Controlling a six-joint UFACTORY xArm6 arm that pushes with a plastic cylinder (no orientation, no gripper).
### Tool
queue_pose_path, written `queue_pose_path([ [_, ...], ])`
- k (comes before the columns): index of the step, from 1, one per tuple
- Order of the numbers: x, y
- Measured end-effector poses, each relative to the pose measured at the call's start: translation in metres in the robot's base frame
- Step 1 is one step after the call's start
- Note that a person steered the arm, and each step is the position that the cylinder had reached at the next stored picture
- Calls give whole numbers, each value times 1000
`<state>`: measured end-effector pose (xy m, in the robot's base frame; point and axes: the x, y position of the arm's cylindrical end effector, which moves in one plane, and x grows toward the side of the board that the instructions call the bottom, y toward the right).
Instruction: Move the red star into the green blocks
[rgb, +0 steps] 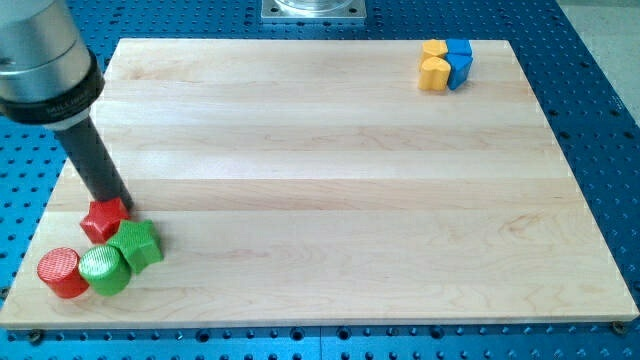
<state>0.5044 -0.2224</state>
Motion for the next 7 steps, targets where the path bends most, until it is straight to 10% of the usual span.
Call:
queue_pose_path([
  [7,21,-11],
])
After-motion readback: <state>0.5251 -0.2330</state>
